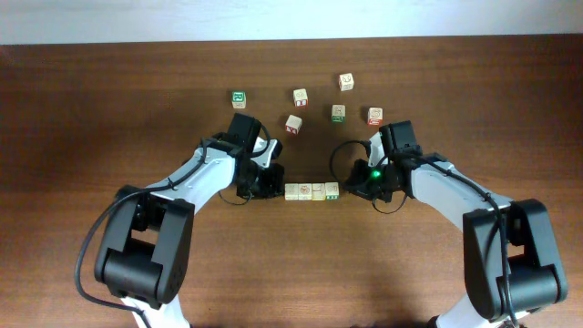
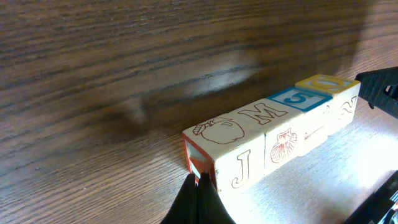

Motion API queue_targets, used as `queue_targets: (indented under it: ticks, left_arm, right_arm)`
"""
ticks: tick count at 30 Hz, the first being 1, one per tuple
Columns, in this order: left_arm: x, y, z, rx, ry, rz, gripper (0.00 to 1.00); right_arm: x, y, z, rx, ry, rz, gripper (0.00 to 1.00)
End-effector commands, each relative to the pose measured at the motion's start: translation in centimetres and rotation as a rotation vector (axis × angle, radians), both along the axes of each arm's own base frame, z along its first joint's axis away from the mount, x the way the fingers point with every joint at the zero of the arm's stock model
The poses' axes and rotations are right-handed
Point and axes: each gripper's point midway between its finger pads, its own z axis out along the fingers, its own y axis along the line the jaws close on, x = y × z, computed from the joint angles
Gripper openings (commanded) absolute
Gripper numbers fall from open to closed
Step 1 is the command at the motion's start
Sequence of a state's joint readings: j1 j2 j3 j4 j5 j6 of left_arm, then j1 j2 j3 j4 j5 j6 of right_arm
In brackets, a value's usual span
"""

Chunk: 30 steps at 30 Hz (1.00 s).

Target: Rotate 4 blocks

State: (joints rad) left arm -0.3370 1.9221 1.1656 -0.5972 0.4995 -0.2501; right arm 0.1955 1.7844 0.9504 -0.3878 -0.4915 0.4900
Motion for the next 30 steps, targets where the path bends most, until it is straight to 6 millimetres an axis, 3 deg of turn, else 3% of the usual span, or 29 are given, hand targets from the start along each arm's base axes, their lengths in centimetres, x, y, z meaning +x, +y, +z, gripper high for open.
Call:
queue_targets:
  ticks: [1,30]
  left_arm:
    - [0.54,-0.27,1.44,-0.031,-0.042,-0.017,0.00]
    - [0.64,-0.30,1.48,-0.032,-0.046,-0.016,0.00]
  right_arm:
    - [-0.39,0.19,-0.46,-0.004,0.010,0.009,0.08]
    - [-0.75,0.71,-0.91,0.030,0.043,0.010,0.05]
